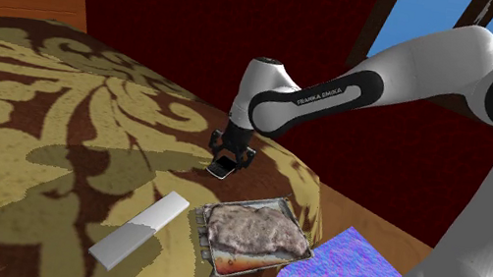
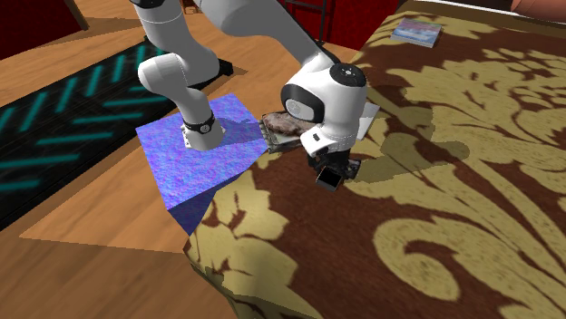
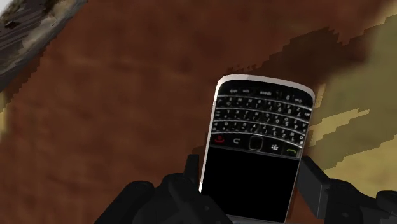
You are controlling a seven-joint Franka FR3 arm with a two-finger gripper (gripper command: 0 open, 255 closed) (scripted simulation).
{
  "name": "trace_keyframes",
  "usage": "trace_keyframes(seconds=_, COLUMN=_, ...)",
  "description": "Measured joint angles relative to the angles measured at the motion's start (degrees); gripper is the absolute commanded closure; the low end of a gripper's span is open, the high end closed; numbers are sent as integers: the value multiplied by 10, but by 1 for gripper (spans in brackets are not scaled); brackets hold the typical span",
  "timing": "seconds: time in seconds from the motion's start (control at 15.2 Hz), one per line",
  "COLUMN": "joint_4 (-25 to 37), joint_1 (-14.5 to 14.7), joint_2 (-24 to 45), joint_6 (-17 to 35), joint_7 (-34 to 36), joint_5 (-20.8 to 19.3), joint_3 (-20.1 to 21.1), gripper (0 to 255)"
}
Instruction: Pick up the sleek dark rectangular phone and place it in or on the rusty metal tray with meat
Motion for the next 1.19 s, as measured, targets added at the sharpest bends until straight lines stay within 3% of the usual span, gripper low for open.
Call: trace_keyframes(seconds=1.19, joint_4=60, joint_1=-11, joint_2=-72, joint_6=-124, joint_7=-28, joint_5=46, joint_3=9, gripper=255)
